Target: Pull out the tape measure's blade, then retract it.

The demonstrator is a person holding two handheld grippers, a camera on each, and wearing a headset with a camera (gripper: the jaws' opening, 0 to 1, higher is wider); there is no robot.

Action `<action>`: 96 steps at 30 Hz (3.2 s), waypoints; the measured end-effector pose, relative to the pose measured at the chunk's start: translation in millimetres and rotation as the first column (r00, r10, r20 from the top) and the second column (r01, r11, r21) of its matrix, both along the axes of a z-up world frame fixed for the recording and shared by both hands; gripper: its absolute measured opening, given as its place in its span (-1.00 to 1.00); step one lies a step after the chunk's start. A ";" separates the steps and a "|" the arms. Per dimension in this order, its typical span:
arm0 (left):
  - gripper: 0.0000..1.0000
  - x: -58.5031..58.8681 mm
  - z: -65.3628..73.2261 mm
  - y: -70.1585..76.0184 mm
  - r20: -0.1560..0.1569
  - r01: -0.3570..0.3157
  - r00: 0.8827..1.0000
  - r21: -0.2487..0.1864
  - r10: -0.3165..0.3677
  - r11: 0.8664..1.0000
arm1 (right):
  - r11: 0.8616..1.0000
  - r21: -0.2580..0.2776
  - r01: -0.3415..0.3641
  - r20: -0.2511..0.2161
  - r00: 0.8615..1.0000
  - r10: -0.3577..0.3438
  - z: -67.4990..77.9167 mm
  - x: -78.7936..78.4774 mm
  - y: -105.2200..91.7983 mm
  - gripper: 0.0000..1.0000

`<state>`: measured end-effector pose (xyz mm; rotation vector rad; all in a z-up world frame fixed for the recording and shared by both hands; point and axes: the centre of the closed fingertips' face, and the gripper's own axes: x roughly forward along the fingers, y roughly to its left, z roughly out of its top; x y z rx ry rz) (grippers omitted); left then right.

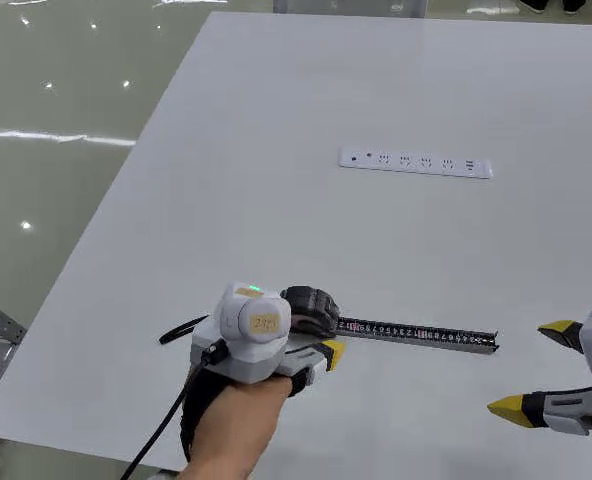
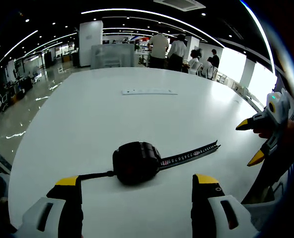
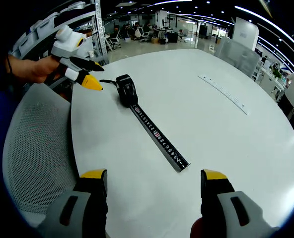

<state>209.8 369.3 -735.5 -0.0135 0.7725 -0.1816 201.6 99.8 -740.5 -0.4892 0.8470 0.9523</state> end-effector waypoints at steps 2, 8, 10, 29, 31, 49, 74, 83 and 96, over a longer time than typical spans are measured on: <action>0.75 2.8 -0.9 -0.3 0.001 -0.007 1.000 -0.003 0.007 1.000 | 1.000 -0.013 -0.019 0.000 1.000 0.019 -3.5 3.5 -0.2 0.45; 0.74 10.2 -4.5 -3.1 0.006 -0.002 1.000 0.006 0.002 1.000 | 0.996 -0.037 -0.084 0.012 0.996 0.085 -4.5 10.6 0.9 0.35; 0.72 13.4 -6.7 -3.9 0.007 -0.003 1.000 0.005 0.003 1.000 | 0.993 -0.050 -0.105 0.007 0.994 0.105 -7.4 13.0 0.6 0.35; 0.62 33.6 -27.0 -7.2 -0.018 -0.054 0.998 -0.023 0.053 0.998 | 0.941 -0.149 -0.305 -0.036 0.952 0.303 -39.6 36.4 -1.1 0.09; 0.62 34.5 -28.2 -8.5 -0.020 -0.056 0.998 -0.030 0.056 0.998 | 0.936 -0.148 -0.319 -0.042 0.948 0.316 -41.7 38.0 -0.7 0.06; 0.56 46.1 -46.9 -10.3 -0.047 -0.090 0.995 -0.058 0.087 0.994 | 0.857 -0.176 -0.485 -0.091 0.875 0.476 -68.2 50.6 -1.3 -0.30; 0.51 53.8 -55.2 -11.5 -0.055 -0.099 0.994 -0.047 0.096 0.994 | 0.843 -0.157 -0.514 -0.124 0.857 0.500 -80.5 54.0 -4.1 -0.68; 0.47 55.3 -57.1 -9.8 -0.048 -0.109 0.993 -0.050 0.107 0.993 | 0.844 -0.153 -0.514 -0.124 0.857 0.500 -81.2 54.6 -4.0 -0.73; 0.40 55.8 -57.8 -9.0 -0.032 -0.123 0.992 -0.059 0.121 0.991 | 0.805 -0.184 -0.564 -0.154 0.826 0.543 -82.3 54.9 -3.3 -0.74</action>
